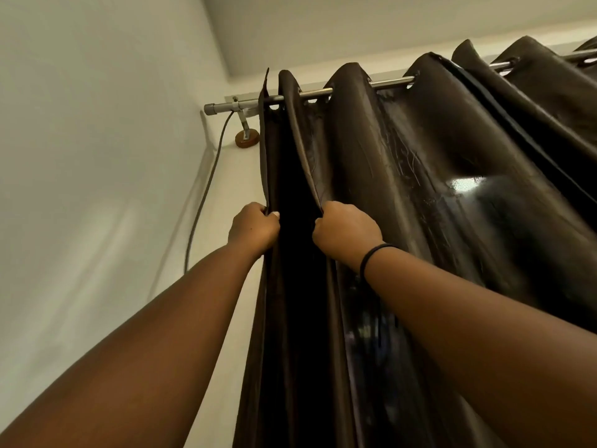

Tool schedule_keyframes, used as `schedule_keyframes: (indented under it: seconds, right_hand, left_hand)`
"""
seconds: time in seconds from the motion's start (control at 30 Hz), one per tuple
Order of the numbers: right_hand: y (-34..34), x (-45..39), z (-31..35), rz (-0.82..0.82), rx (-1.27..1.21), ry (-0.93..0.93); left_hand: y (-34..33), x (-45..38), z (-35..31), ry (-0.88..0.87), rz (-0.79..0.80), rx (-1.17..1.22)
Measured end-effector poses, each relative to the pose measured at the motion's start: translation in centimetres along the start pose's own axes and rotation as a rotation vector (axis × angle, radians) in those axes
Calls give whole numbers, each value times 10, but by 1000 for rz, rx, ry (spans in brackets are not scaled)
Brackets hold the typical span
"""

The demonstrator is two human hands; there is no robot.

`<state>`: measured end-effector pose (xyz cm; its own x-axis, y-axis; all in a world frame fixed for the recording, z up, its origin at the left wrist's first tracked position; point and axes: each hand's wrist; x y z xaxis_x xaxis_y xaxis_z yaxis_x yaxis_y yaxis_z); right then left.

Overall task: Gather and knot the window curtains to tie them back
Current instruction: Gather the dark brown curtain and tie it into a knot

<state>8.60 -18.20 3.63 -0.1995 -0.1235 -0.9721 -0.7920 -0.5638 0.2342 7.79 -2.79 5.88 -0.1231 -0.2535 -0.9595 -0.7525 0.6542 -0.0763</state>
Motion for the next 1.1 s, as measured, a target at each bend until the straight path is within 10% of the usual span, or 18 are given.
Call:
schedule_keyframes:
  seconds: [0.5,0.77,0.87,0.93,1.1]
  right_hand:
    - [32,-6,-114,-131,27,-65]
    - [24,8,-111,163,-221,128]
    - [26,4,-100,86,-527,7]
    - [26,-10,-104,-152,-243,-166]
    - [20,-19,-93,49,-103,-424]
  left_hand:
    - [-122,9,-90,-76,50,82]
    - [-121,18,-88,30,35,157]
    - [-88,19,-69,0,84,-151]
    - [-64,21,-57,-39,113,-243]
    - [-29,30,-42,-79,128,-265]
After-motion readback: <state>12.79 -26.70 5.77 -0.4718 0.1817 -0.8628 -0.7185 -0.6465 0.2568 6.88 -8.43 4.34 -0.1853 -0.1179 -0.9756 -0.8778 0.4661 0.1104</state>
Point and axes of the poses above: each hand's wrist, its own x-axis away from the middle knuckle, its own y-axis out of the back of the hand, z = x × y, and after that the axes turned 8 degrees about x, right-handed
